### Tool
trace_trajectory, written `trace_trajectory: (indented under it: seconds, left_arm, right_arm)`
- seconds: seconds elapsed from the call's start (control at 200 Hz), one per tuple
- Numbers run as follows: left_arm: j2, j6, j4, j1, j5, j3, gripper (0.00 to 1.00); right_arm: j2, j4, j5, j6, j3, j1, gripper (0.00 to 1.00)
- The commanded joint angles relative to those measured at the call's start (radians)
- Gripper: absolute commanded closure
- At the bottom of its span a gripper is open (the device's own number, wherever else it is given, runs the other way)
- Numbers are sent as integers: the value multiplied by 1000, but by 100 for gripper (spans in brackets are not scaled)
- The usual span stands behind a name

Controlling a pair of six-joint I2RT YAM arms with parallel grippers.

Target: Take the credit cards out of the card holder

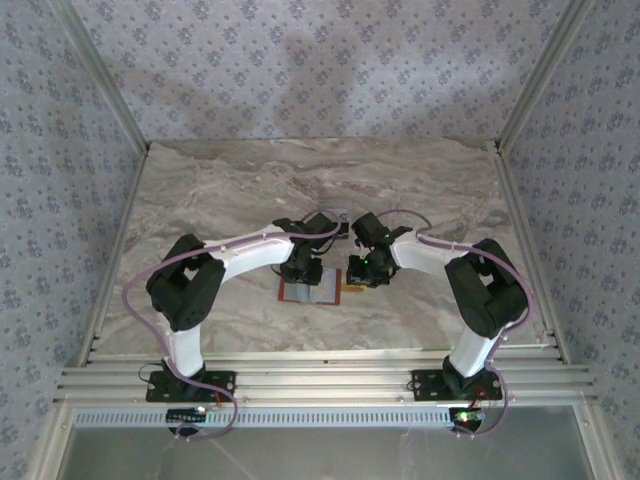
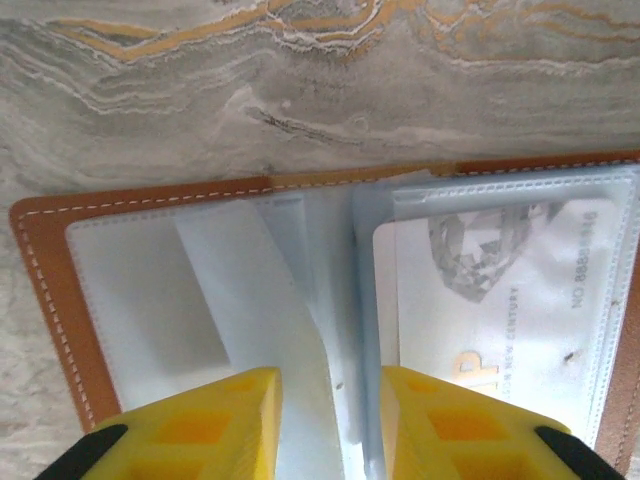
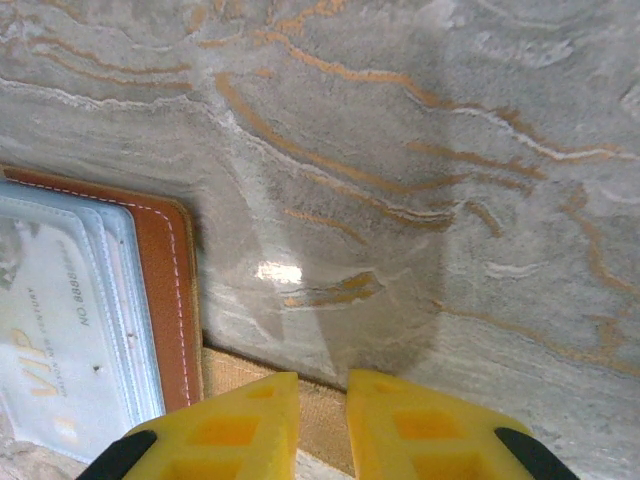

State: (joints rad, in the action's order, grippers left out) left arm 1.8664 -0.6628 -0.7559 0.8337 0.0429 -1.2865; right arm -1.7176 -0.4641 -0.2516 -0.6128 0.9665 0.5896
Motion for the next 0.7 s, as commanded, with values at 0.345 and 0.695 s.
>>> trace_trajectory:
  seconds: [0.345, 0.695]
  left_arm:
    - [-33, 8, -195, 29, 209, -71, 63]
    - [-169, 6, -93, -76, 100, 88, 70]
  right_arm:
    - [-17, -46, 2, -8, -11, 15, 77]
    - [19, -89, 5, -8, 43, 27, 77]
